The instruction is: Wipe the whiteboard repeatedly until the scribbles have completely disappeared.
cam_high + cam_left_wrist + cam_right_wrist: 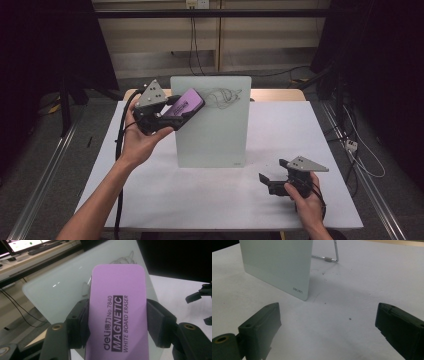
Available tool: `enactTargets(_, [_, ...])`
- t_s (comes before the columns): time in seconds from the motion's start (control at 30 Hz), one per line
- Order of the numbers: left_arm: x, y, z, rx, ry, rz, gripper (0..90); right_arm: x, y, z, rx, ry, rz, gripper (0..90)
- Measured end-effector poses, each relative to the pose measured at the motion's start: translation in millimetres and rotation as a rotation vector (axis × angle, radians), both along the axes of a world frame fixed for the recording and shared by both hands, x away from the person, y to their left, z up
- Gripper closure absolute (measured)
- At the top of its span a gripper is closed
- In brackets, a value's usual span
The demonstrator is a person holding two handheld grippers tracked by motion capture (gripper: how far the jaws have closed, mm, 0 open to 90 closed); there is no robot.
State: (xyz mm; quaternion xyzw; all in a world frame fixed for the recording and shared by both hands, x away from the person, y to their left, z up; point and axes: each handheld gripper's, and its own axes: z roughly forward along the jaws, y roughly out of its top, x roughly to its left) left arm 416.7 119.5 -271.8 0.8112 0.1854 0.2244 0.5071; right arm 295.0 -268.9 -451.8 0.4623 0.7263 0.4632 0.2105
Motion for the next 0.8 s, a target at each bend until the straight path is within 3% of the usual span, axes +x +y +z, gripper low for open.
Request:
enactTargets(0.23, [9.3,-7.4,7.8,0.011,-0.022,0.005,40.4,0.6,0.4,-0.6,0.002,0.005,0.005,6.4])
enactTargets(0.43, [15.9,-12.7,13.3,0.050,-0.048,-0.007,40.5,0.4,-0.4,-0.8,0.003,0.008,0.008,6.3])
enactTargets(0.8, [27.0,-16.9,17.3,0.061,-0.073,-0.006,40.5,1.2,0.0,-1.6,0.006,0.014,0.015,6.1])
